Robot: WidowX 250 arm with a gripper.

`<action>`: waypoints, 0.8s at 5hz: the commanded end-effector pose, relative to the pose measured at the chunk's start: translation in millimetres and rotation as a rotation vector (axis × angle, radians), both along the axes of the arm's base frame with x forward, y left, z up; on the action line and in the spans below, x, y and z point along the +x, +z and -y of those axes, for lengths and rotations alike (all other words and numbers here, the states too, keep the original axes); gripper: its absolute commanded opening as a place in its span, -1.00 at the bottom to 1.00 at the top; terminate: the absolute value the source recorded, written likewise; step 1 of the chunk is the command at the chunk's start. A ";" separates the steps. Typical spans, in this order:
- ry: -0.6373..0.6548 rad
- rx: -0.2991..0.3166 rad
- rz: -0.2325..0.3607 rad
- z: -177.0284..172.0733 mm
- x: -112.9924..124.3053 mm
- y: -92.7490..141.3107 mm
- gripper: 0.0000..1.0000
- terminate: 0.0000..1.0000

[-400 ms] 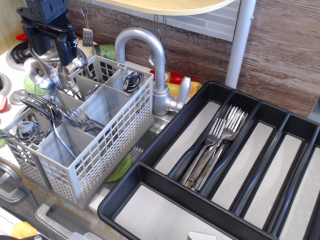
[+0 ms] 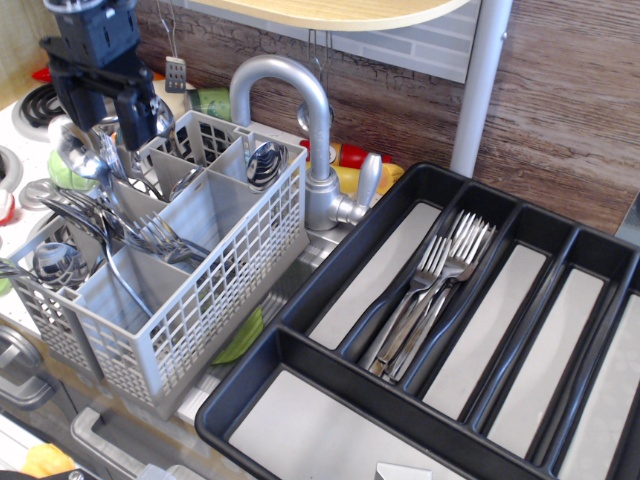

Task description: Put fork from basket to tray

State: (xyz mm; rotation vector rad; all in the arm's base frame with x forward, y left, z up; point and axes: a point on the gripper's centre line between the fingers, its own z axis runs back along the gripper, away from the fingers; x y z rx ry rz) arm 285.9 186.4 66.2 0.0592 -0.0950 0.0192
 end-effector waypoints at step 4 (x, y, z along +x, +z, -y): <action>0.046 -0.016 0.056 -9.4 6.4 -9.6 -1.00 -1.00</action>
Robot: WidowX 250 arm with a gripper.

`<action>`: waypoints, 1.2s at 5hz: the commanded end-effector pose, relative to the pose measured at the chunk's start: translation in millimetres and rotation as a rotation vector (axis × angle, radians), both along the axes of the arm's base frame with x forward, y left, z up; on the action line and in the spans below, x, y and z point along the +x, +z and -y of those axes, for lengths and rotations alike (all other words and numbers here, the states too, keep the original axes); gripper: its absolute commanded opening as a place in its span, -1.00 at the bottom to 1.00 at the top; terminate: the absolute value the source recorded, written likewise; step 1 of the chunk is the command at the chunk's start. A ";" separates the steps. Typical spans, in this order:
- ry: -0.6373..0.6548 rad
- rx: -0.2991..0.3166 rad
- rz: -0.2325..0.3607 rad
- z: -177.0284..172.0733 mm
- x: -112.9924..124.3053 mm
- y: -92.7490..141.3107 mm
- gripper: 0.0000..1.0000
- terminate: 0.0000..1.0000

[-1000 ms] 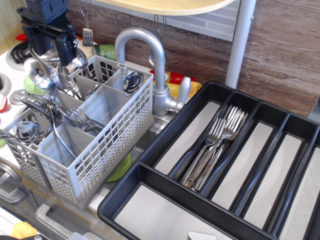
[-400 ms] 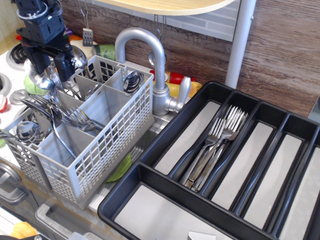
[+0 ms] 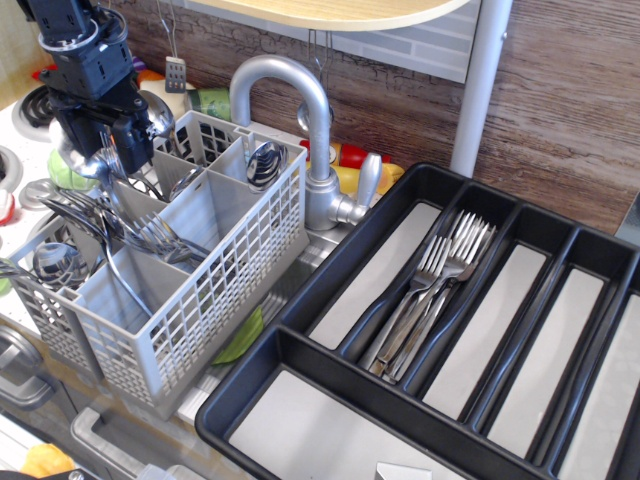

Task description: Put fork from basket to tray

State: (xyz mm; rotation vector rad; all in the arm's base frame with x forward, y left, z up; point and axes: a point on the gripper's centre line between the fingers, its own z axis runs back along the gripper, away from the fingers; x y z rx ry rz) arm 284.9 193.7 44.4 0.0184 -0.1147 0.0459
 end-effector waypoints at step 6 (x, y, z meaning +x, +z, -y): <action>0.101 0.202 -0.320 67.8 -41.6 170.8 -1.00 -1.00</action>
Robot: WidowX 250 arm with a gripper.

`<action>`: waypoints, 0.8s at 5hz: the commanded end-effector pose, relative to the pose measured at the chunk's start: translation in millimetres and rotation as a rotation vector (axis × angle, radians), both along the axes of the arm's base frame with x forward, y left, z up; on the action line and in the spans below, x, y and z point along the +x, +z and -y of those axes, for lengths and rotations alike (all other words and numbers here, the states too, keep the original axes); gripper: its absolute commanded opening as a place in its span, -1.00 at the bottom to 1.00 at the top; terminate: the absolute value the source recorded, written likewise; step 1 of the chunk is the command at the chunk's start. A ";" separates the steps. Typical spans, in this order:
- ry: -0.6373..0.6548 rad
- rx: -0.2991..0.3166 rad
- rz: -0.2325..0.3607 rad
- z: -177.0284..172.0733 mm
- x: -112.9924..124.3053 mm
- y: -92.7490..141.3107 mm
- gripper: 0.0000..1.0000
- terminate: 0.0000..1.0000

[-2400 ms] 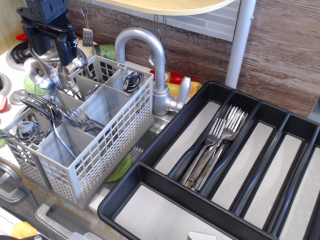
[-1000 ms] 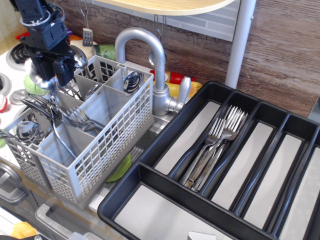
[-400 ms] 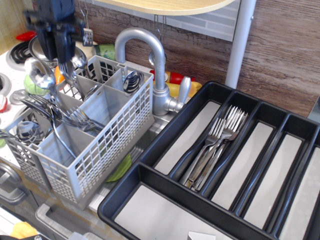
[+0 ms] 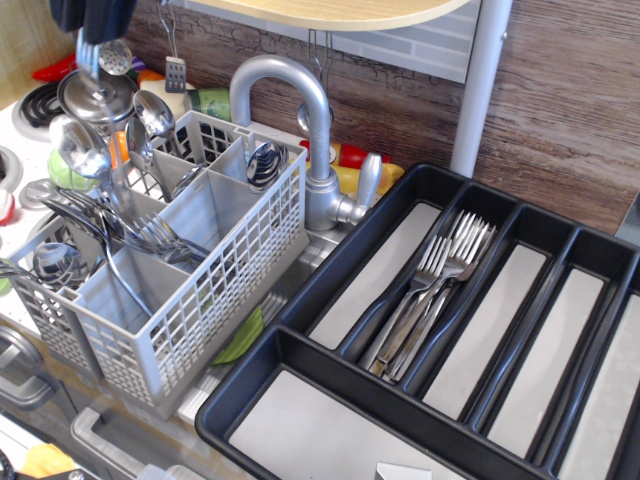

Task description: Put fork from basket to tray

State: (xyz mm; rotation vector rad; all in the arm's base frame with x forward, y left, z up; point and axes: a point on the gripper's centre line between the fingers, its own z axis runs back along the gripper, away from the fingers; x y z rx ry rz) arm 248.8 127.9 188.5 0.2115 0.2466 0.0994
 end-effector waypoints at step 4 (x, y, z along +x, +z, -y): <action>0.222 -0.222 0.112 91.2 46.5 11.7 -1.00 -1.00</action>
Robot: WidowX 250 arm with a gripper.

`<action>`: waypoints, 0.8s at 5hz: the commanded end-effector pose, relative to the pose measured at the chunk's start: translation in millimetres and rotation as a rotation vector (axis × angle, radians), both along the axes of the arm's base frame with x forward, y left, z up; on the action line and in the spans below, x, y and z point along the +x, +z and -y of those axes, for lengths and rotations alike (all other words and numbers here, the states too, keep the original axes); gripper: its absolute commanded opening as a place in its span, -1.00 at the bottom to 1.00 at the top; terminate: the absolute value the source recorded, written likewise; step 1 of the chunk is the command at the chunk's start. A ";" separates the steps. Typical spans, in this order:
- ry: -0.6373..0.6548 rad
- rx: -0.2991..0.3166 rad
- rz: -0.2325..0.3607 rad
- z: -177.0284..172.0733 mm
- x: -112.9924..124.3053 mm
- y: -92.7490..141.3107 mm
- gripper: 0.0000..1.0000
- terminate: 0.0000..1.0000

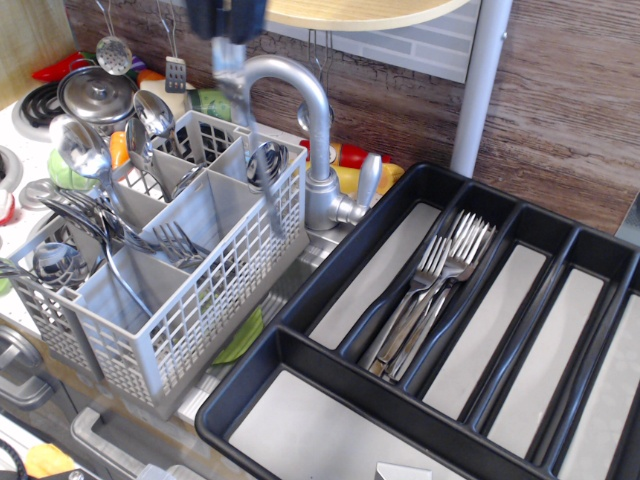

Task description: Put fork from basket to tray

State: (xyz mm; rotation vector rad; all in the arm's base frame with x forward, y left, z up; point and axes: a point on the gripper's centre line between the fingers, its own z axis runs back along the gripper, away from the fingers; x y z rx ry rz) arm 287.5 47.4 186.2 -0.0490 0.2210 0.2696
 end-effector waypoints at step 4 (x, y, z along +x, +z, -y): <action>0.166 -0.016 0.011 67.5 18.6 -57.1 -1.00 -1.00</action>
